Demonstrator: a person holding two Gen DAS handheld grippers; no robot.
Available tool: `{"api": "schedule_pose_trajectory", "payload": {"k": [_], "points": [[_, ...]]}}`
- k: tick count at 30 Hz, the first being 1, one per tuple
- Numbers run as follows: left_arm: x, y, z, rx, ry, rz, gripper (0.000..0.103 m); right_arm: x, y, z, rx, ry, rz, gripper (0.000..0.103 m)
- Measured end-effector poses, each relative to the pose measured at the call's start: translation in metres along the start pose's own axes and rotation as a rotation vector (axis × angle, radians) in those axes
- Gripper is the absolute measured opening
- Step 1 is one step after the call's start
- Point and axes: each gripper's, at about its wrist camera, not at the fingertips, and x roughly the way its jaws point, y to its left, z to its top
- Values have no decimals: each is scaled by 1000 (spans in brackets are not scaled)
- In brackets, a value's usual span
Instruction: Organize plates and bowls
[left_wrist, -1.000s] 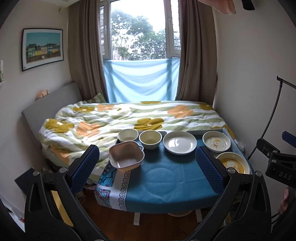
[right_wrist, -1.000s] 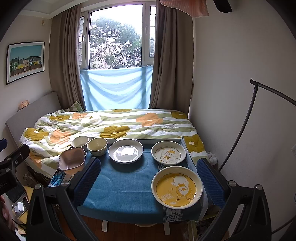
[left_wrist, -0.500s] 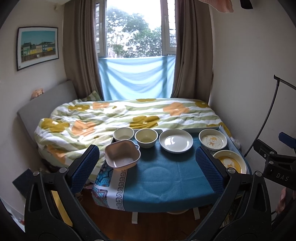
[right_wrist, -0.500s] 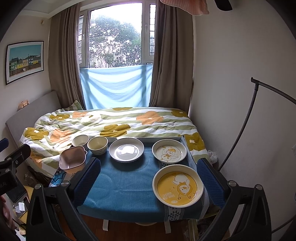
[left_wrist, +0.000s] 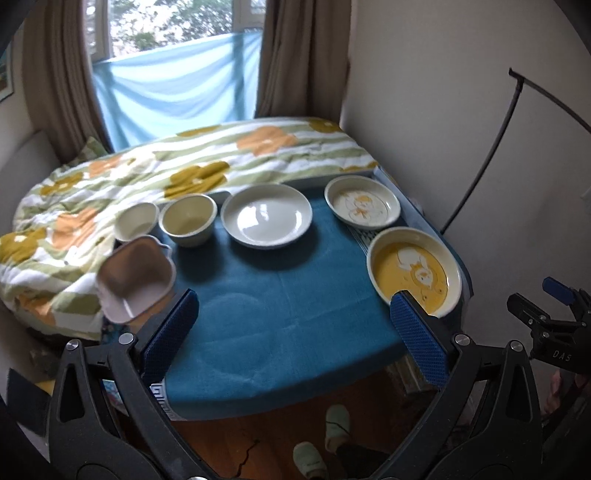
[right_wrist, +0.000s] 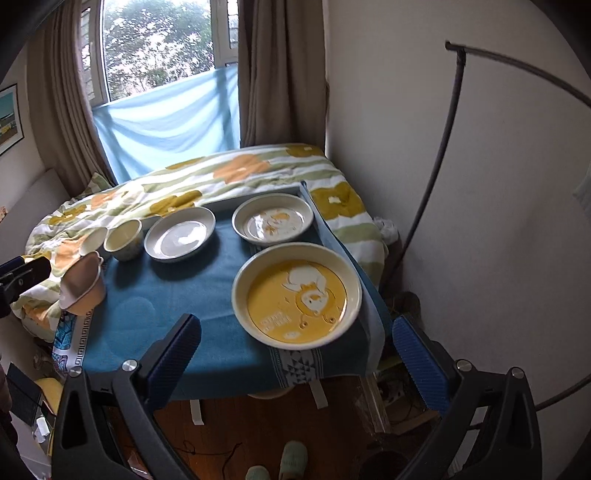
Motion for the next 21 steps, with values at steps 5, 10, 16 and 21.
{"api": "schedule_pose_trajectory", "payload": {"k": [5, 10, 16, 21], "points": [[96, -37, 11, 45, 190, -141, 102, 59, -41, -1, 87, 110, 88, 103], [178, -70, 23, 89, 331, -223, 102, 119, -75, 1, 223, 218, 193, 86], [250, -84, 28, 87, 478, -280, 73, 179, -100, 6, 312, 322, 258, 60], [290, -88, 28, 90, 551, -307, 43, 201, -108, 9, 320, 363, 296, 36]]}}
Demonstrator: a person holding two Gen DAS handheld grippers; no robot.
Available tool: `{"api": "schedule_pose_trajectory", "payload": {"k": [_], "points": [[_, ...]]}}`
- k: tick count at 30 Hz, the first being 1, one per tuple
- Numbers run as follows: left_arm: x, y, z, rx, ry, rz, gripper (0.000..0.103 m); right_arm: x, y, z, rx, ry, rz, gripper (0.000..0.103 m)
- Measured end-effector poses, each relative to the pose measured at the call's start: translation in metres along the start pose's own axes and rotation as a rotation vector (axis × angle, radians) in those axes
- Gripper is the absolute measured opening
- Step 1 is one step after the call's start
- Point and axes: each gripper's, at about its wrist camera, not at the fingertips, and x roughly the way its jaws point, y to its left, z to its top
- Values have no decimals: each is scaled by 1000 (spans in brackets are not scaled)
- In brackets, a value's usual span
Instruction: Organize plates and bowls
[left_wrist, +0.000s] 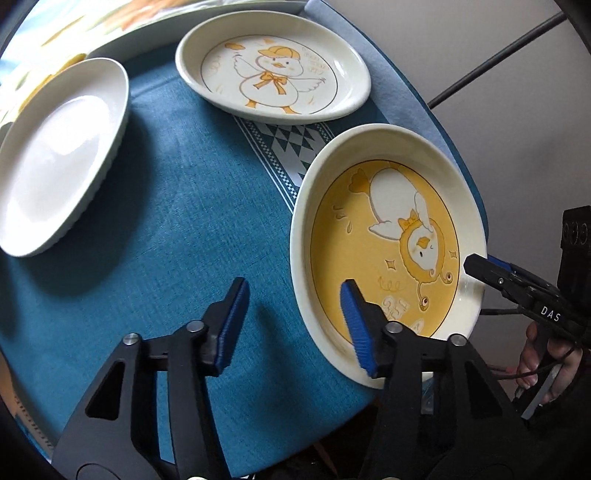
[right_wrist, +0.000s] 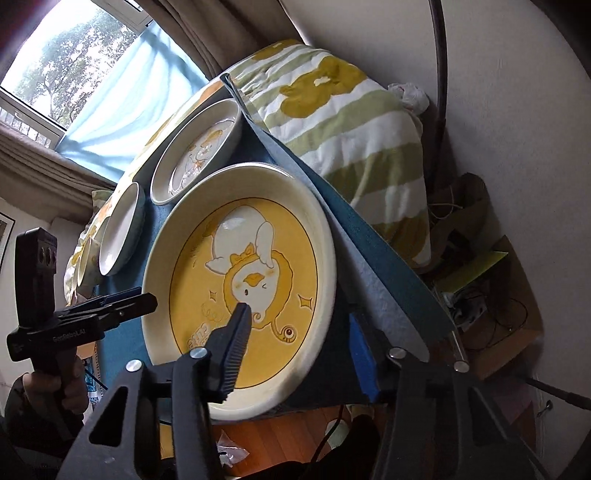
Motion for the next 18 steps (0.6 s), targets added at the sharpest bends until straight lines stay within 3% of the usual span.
{"api": "schedule_pose_trajectory", "payload": {"k": [1, 3, 6, 11, 18], "points": [[4, -1, 2, 3, 11, -4, 42, 2, -1, 1, 1, 6, 3, 30], [12, -1, 6, 7, 34, -15, 24, 5, -2, 4, 0, 5, -14, 25], [19, -2, 9, 6, 43, -46, 12, 9, -5, 8, -1, 4, -25, 14], [24, -4, 11, 21, 35, -49, 12, 9, -6, 10, -13, 4, -27, 11], [17, -23, 0, 91, -4, 11, 12, 9, -2, 11, -63, 2, -45, 11]]}}
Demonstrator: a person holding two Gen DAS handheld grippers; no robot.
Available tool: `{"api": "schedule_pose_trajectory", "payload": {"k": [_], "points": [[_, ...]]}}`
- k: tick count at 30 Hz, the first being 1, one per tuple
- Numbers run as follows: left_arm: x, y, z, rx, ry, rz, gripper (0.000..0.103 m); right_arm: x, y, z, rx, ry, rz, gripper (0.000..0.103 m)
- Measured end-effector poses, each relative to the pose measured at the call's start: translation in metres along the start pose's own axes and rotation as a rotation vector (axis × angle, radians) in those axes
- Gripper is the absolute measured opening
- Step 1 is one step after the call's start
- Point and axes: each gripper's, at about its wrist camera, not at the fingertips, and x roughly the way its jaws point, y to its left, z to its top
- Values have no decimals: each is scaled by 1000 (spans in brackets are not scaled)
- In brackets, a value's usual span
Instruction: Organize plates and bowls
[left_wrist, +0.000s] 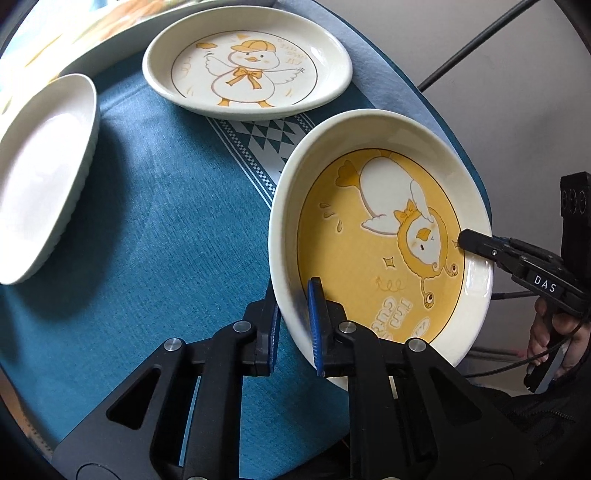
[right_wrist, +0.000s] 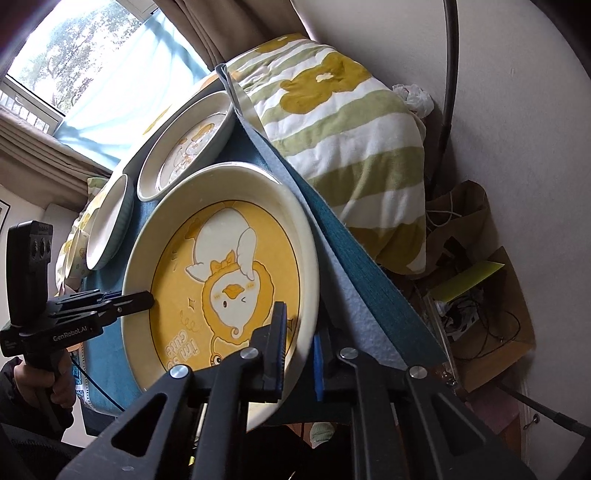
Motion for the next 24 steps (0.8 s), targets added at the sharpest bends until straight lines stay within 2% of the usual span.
{"api": "schedule_pose_trajectory", "payload": {"k": [4, 13, 17, 24], "points": [[-8, -4, -4, 2, -27, 1, 12, -5, 10, 0, -63, -20, -30, 12], [-47, 7, -25, -43, -96, 15, 12, -13, 32, 5, -175, -71, -12, 12], [-70, 18, -36, -100, -144, 35, 12, -18, 54, 12, -252, -84, 15, 12], [-115, 54, -89, -255, -219, 99, 12, -13, 109, 20, -412, -54, 100, 12]]}}
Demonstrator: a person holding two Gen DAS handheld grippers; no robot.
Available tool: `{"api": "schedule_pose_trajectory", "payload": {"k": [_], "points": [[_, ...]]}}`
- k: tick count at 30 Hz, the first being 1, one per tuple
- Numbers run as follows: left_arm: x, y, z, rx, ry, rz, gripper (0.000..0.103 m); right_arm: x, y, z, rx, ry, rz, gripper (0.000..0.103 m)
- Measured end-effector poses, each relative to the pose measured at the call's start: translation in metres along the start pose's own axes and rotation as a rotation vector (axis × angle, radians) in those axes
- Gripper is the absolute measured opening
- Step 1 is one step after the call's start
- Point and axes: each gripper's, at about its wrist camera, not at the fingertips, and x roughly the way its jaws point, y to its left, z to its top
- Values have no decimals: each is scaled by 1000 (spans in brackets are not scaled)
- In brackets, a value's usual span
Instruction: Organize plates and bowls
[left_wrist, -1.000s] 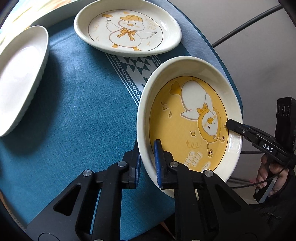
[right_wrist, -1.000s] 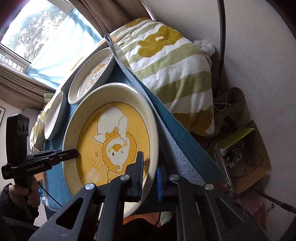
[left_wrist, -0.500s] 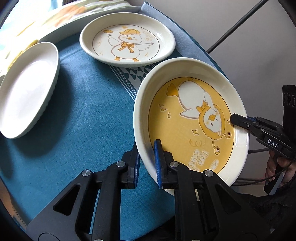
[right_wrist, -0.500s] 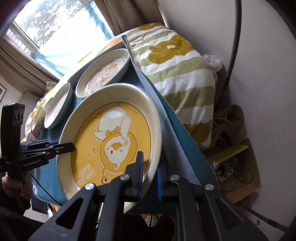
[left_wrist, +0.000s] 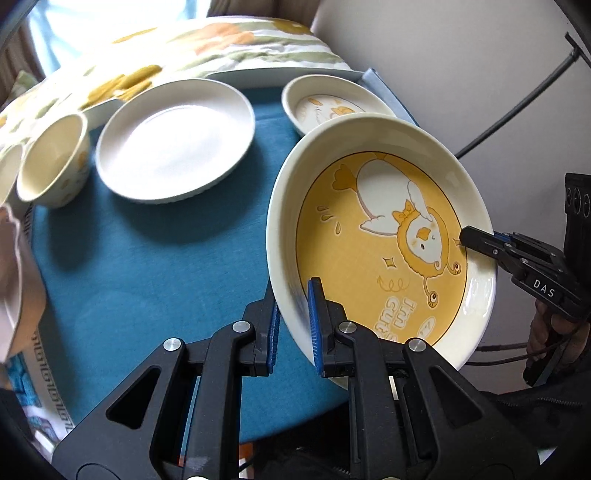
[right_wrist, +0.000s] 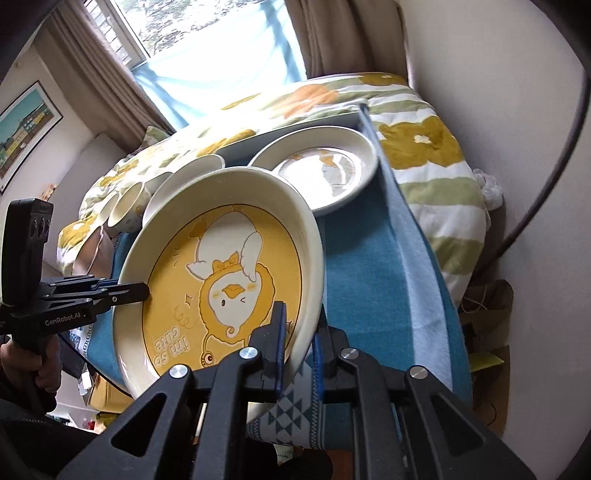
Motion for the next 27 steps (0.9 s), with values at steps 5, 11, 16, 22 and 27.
{"api": "schedule_pose_trajectory", "payload": {"k": [5, 11, 16, 22, 27], "points": [[-27, 42, -34, -119, -26, 70, 12, 26, 40, 12, -108, 49, 91, 12], [-53, 102, -77, -248, -38, 136, 12, 62, 105, 13, -215, 116, 174, 12], [-58, 161, -116, -335, -31, 146, 12, 95, 156, 5, -284, 168, 208, 13], [-45, 215, -144, -374, -17, 161, 12, 135, 193, -11, -311, 199, 222, 13], [-35, 232, -151, -354, -30, 153, 12, 146, 199, -18, -301, 177, 211, 13]]}}
